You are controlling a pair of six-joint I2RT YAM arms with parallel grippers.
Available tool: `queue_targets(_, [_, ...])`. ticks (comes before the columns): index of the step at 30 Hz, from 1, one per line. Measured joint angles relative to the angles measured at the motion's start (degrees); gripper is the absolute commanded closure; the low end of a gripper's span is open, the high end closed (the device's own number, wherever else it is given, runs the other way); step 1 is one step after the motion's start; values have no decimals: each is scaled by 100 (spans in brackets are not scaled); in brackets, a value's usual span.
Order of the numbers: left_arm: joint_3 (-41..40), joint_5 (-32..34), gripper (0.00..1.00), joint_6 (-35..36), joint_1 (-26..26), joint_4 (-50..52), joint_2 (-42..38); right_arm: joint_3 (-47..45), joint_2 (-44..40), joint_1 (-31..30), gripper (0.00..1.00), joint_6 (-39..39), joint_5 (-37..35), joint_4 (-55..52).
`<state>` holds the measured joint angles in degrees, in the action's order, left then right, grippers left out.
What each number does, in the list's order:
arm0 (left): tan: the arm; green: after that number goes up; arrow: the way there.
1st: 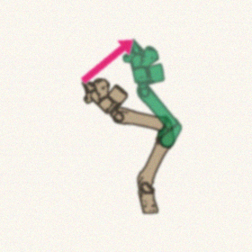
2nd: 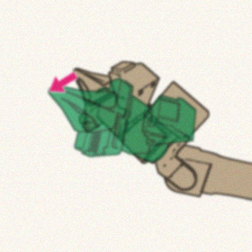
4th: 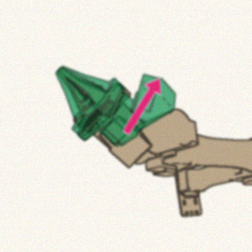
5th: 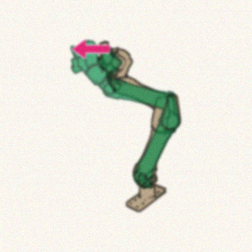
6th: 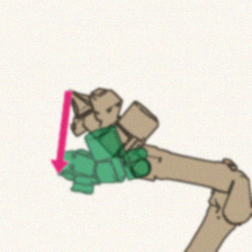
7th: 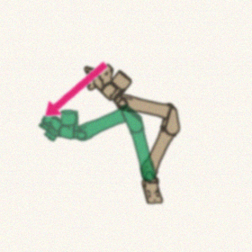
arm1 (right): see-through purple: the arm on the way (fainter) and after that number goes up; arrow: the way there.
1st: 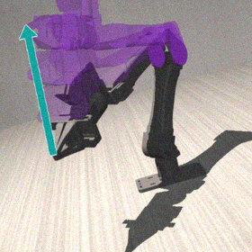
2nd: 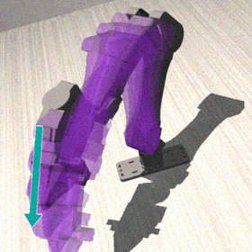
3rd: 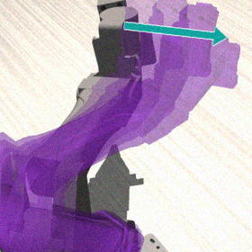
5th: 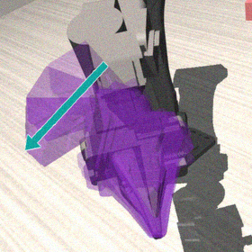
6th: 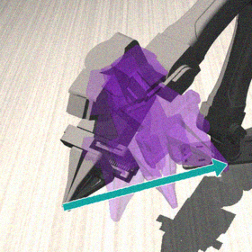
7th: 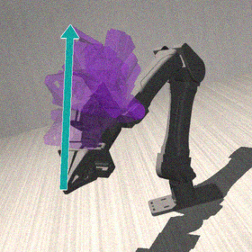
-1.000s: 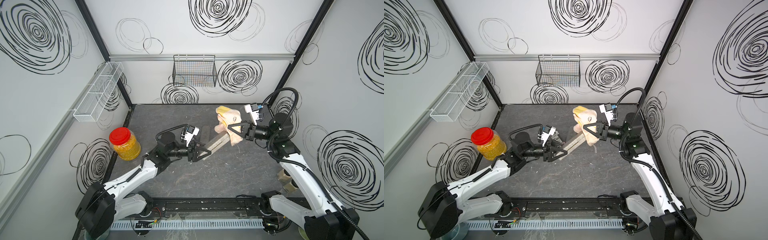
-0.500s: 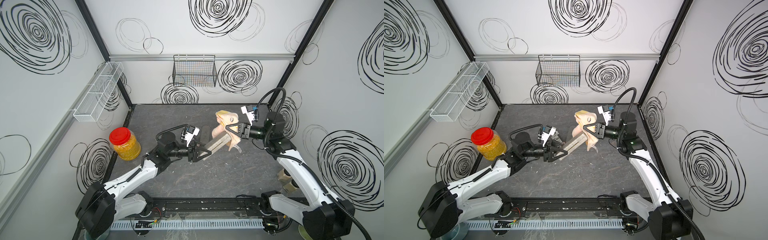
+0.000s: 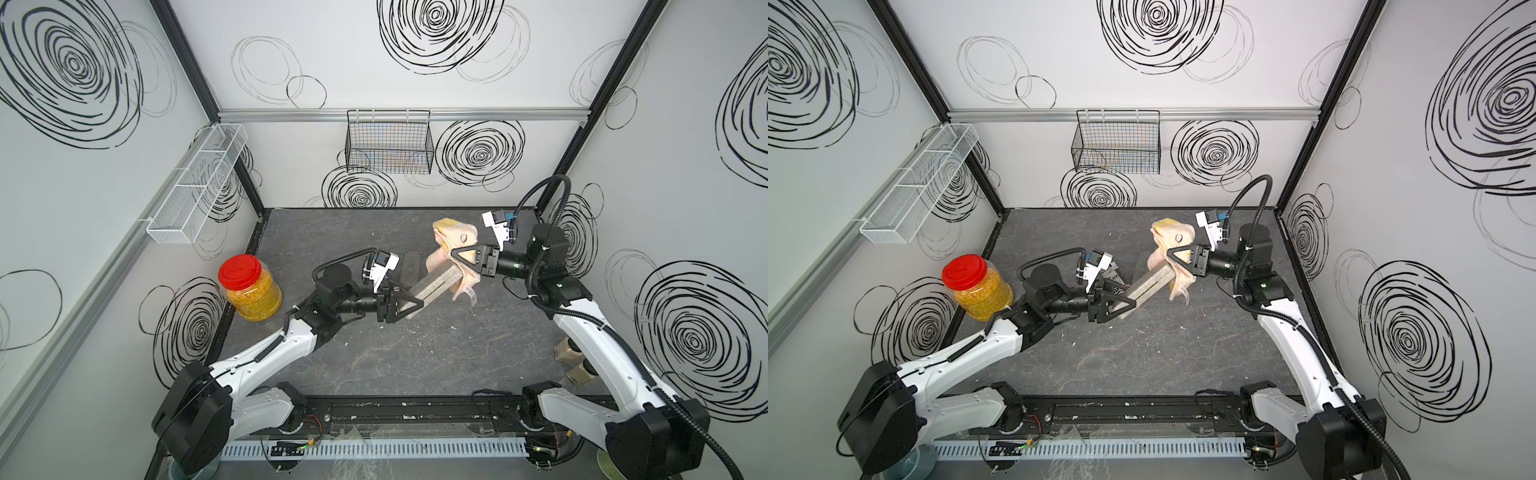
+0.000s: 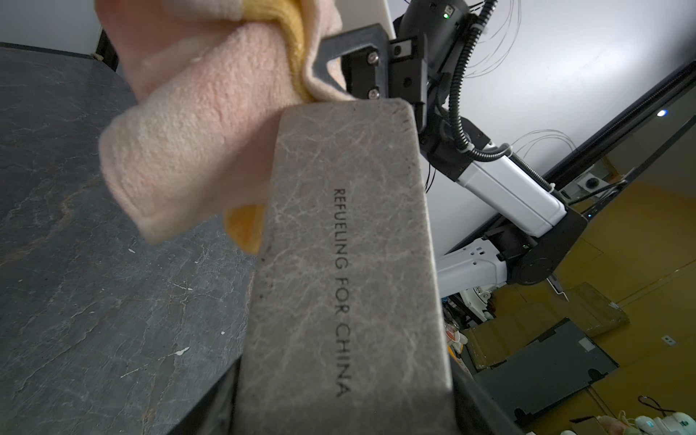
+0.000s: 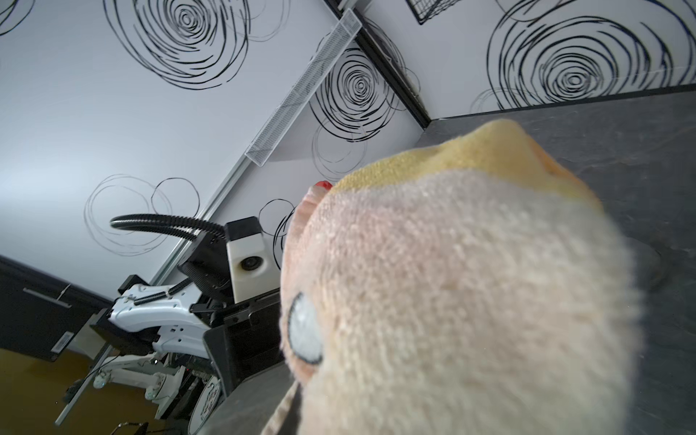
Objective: Wipe the eyeglass case
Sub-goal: Wipe the dirt from the eyeglass case.
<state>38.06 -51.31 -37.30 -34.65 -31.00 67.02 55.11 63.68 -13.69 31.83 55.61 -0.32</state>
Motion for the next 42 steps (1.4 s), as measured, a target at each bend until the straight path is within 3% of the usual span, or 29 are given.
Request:
queue_targets(7, [0,39,44,44,-17,42,-20,94,-33,59,91,-22,354,-111])
queue_targets(14, [0,42,44,68,-33,55,-22,114,-649,57,91,48,623,133])
queue_targets(21, [0,50,44,79,-55,114,-22,-160,-343,-4,91,17,205,160])
queue_targets(29, [0,103,44,111,-61,129,-44,-87,109,-17,90,-367,-162,-525])
queue_targets(42, [0,103,44,155,-66,129,-42,-94,-813,-105,90,-232,306,225])
